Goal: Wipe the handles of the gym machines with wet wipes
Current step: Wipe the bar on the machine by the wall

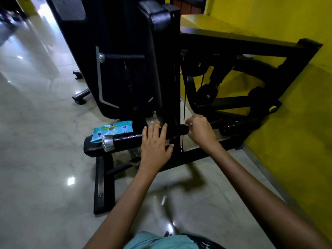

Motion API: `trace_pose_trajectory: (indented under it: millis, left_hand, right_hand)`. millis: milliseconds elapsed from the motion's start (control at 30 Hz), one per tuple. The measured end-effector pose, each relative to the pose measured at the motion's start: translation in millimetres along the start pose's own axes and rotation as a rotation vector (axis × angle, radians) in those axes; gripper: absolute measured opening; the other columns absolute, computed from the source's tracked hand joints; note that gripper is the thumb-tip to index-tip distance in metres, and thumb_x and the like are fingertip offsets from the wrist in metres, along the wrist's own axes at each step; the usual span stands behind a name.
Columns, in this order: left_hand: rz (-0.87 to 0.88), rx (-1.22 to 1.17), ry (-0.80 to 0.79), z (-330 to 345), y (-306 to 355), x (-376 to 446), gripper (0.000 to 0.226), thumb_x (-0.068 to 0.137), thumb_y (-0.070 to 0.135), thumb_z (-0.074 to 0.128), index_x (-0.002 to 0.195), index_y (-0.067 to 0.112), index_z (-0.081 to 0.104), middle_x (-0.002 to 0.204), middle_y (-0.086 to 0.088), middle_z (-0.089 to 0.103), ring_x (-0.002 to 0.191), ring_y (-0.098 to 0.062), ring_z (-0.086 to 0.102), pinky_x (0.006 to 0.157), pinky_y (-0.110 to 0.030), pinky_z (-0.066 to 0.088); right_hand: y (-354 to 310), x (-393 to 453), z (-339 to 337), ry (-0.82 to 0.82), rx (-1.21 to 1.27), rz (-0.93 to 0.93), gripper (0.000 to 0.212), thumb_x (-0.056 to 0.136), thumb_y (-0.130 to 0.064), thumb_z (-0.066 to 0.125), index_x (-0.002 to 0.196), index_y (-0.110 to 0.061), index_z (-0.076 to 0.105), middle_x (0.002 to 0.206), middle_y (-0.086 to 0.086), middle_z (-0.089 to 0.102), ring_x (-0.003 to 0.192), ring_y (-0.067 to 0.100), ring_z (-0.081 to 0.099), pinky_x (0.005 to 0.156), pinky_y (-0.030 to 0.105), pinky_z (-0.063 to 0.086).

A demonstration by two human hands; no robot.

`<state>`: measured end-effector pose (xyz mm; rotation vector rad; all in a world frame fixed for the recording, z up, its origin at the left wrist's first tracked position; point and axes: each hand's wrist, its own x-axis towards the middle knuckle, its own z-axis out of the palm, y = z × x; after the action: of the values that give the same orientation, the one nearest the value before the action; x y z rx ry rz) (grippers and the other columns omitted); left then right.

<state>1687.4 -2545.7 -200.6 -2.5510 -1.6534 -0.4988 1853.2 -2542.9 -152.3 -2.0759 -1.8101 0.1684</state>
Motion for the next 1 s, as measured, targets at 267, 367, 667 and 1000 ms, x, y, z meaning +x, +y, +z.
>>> trace_pose_trajectory:
  millis: [267,367,667,1000]
  left_hand:
    - [-0.275,-0.017,0.043,-25.2,-46.3,-11.5,0.072,0.084,0.047,0.061,0.14,0.007,0.041,0.144,-0.016,0.04,0.14,-0.033,0.025,0.112,-0.054,0.006]
    - [-0.302,0.03,0.062,-36.3,-66.7,-21.4,0.074,0.079,0.052,0.065,0.134,0.006,0.046,0.141,-0.016,0.044,0.139,-0.034,0.027,0.112,-0.054,0.008]
    - [-0.284,-0.141,0.052,-46.8,-96.4,-38.0,0.057,0.084,0.041,0.067,0.128,0.007,0.053,0.122,-0.018,0.049,0.106,-0.037,0.047,0.092,-0.045,0.041]
    - [-0.203,-0.375,0.046,-58.9,-115.8,-34.3,0.058,0.072,0.035,0.08,0.118,0.005,0.06,0.113,-0.013,0.062,0.103,-0.03,0.059,0.092,-0.041,0.048]
  right_hand:
    - [-33.1,-11.0,19.4,0.109,0.07,-0.059,0.025,0.086,0.001,0.056,0.109,-0.003,0.068,0.104,0.013,0.06,0.098,0.027,0.057,0.077,0.032,0.05]
    - [-37.0,-15.0,22.3,0.117,0.182,-0.117,0.024,0.087,0.001,0.055,0.106,-0.004,0.069,0.1,0.012,0.063,0.091,0.024,0.06,0.078,0.033,0.054]
    - [-52.3,-22.5,33.0,0.15,0.204,-0.1,0.026,0.086,0.002,0.053,0.106,-0.003,0.069,0.1,0.013,0.06,0.096,0.026,0.056,0.076,0.037,0.052]
    - [-81.7,-37.4,49.8,0.177,0.253,-0.109,0.025,0.087,0.001,0.055,0.109,-0.002,0.066,0.107,0.012,0.057,0.097,0.021,0.055,0.08,0.028,0.052]
